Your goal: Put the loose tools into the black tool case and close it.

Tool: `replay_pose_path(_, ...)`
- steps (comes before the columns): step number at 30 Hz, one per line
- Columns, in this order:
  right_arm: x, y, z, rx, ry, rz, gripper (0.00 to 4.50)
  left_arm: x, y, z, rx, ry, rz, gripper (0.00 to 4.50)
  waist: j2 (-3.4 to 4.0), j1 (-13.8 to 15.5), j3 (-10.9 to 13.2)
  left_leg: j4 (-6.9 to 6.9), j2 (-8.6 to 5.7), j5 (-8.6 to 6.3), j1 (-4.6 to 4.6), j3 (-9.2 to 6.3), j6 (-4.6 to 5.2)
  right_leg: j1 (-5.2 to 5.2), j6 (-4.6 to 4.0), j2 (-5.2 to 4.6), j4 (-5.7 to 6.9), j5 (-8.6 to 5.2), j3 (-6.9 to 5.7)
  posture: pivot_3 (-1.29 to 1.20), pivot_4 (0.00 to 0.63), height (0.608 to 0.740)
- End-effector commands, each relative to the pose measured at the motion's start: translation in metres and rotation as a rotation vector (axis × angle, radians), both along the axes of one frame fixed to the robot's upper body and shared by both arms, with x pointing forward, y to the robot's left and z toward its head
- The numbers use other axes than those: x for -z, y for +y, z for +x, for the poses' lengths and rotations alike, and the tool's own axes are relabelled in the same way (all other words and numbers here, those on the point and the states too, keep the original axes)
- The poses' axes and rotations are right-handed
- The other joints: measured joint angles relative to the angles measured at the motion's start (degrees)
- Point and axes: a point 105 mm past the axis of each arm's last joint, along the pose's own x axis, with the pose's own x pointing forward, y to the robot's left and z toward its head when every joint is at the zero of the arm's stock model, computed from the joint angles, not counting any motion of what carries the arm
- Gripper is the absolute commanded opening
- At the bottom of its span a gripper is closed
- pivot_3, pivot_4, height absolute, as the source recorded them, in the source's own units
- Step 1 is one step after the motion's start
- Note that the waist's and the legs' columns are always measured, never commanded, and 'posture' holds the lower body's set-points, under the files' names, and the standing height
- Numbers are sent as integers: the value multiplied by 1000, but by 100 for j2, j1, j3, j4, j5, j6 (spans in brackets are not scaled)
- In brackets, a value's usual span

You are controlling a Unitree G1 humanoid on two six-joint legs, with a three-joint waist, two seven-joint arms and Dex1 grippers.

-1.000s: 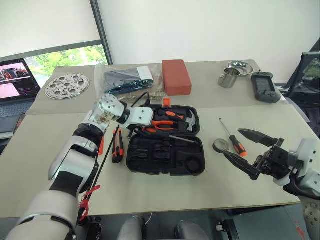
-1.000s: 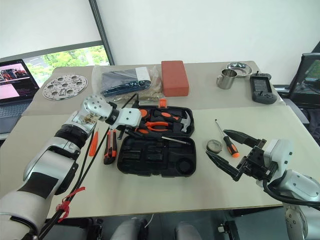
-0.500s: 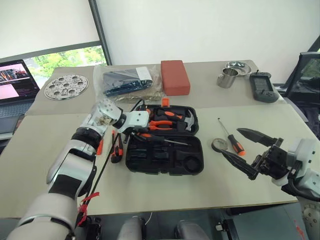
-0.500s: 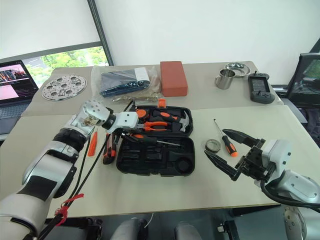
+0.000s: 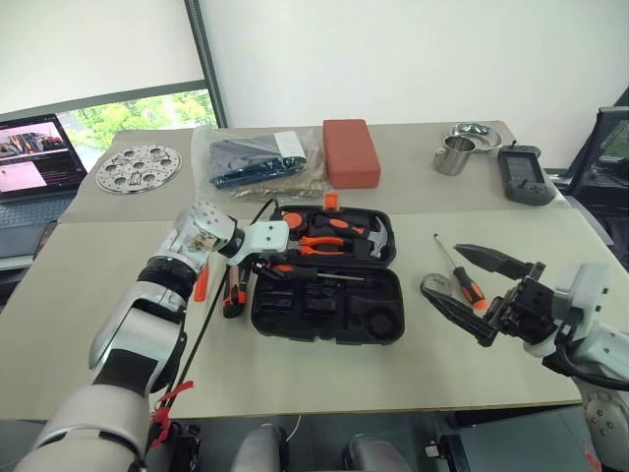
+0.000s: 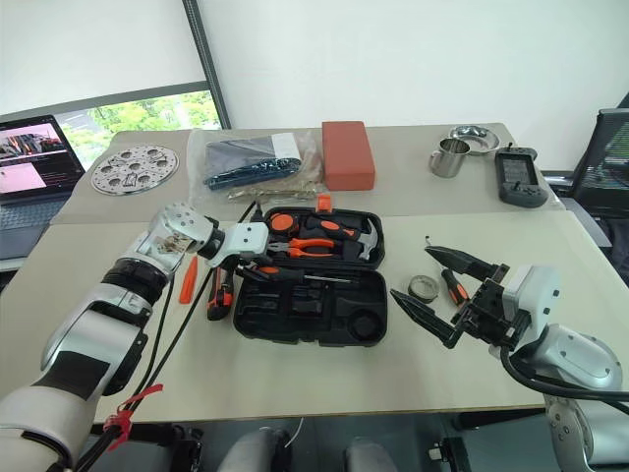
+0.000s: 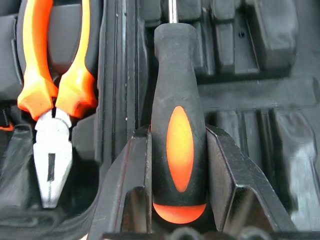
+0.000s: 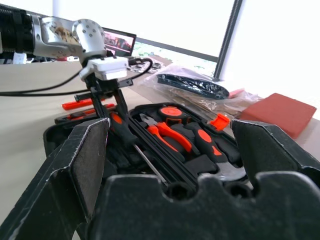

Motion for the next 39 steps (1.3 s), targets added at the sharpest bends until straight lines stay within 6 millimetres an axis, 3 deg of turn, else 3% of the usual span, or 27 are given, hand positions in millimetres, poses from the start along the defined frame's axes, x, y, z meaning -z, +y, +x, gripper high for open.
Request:
replay_pose_path(1, -10, 5, -3, -16, -34, 0, 4500, -2, 8, 3, -29, -23, 29, 2858, 2, 5, -1, 0, 0, 0, 1, -2, 0, 2, 0, 0, 1, 0, -1, 0, 150, 740)
replay_pose_path(6, -10, 7, -1, -20, -33, 5, 4500, -10, 16, 11, -67, -92, 40, 4485, 4, -10, -2, 1, 0, 2, 4, -3, 2, 2, 0, 2, 5, 0, -1, 0, 150, 740)
replay_pose_path(11, -9, 7, 0, -26, -32, 8, 4500, -36, 7, 27, -113, -212, -46, 4485, 4, -8, -2, 4, -1, 4, 2, -5, 6, 2, 0, 1, 8, 0, -1, 0, 150, 740)
replay_pose_path(15, -8, 7, -1, -27, -32, 9, 4500, -67, -16, 7, -27, -55, -293, 4485, 14, -3, -9, 4, -2, 5, -24, -7, 6, -11, 0, 2, 4, 0, -2, 0, 150, 740)
replay_pose_path(17, -7, 7, -2, -26, -30, 11, 4500, -72, -23, 0, -6, -21, -349, 4485, 16, 1, -10, 3, -2, 5, -36, -9, 5, -12, 0, 2, 7, 0, -5, 0, 150, 740)
replay_pose_path(20, -7, 8, -2, -27, -30, 13, 4500, -64, -31, 0, -35, -13, -379, 3694, 22, -2, -13, 2, -3, 5, -34, -12, 5, -10, 0, 3, 5, 0, -5, 0, 150, 740)
replay_pose_path(26, -6, 7, -2, -23, -33, 14, 4500, -35, -48, -8, -77, 27, -421, 1364, 24, -23, -14, 5, -2, 7, -27, -20, 3, -6, 0, 9, 2, 0, -1, 0, 150, 740)
replay_pose_path(30, -5, 5, -3, -17, -32, 15, 4500, -20, -54, -7, -130, 20, -440, 47, 24, -7, -14, 8, -5, 9, -28, -22, 1, -5, 0, 7, 3, 0, -1, 0, 150, 740)
replay_pose_path(39, -4, 6, -4, -20, -28, 14, 4500, -26, -46, 3, -241, 0, -532, 47, 22, -12, -13, 7, -9, 9, -29, -25, 1, -5, 0, 7, 3, 0, 0, 0, 150, 740)
